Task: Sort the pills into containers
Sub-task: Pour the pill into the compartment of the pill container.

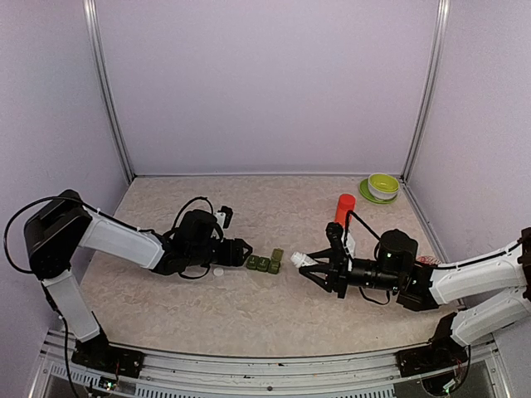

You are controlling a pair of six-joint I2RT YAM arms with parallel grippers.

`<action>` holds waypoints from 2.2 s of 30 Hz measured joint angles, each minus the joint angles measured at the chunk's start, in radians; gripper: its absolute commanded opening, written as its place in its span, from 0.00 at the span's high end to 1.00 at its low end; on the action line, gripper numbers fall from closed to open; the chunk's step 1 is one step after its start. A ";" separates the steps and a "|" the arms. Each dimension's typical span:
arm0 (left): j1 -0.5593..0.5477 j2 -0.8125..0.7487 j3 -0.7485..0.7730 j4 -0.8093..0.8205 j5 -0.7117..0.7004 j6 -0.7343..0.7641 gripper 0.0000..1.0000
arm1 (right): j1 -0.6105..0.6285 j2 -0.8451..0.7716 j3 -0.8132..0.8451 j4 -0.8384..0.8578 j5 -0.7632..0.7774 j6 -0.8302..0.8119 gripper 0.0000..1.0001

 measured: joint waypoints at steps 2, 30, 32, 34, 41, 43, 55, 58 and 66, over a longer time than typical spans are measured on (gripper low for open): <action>0.000 0.006 0.006 -0.001 0.027 0.004 0.25 | -0.017 0.026 0.005 0.003 -0.016 -0.002 0.83; -0.034 0.123 0.164 -0.154 0.091 0.132 0.24 | -0.101 0.394 0.189 0.032 -0.066 -0.032 0.84; -0.034 0.123 0.164 -0.158 0.092 0.134 0.24 | -0.101 0.408 0.193 0.033 -0.065 -0.032 0.84; -0.034 0.123 0.164 -0.159 0.091 0.136 0.24 | -0.101 0.428 0.198 0.036 -0.065 -0.032 0.84; -0.034 0.127 0.164 -0.158 0.084 0.144 0.24 | -0.101 0.470 0.208 0.036 -0.066 -0.029 0.84; -0.034 0.135 0.164 -0.158 0.084 0.145 0.24 | -0.101 0.472 0.213 0.035 -0.065 -0.028 0.84; -0.034 0.161 0.167 -0.142 0.085 0.146 0.24 | -0.102 0.493 0.248 0.014 -0.047 -0.027 0.84; -0.034 0.166 0.169 -0.133 0.087 0.146 0.24 | -0.102 0.497 0.248 0.012 -0.039 -0.027 0.84; -0.034 0.171 0.170 -0.126 0.092 0.146 0.24 | -0.102 0.517 0.271 -0.025 -0.017 -0.030 0.85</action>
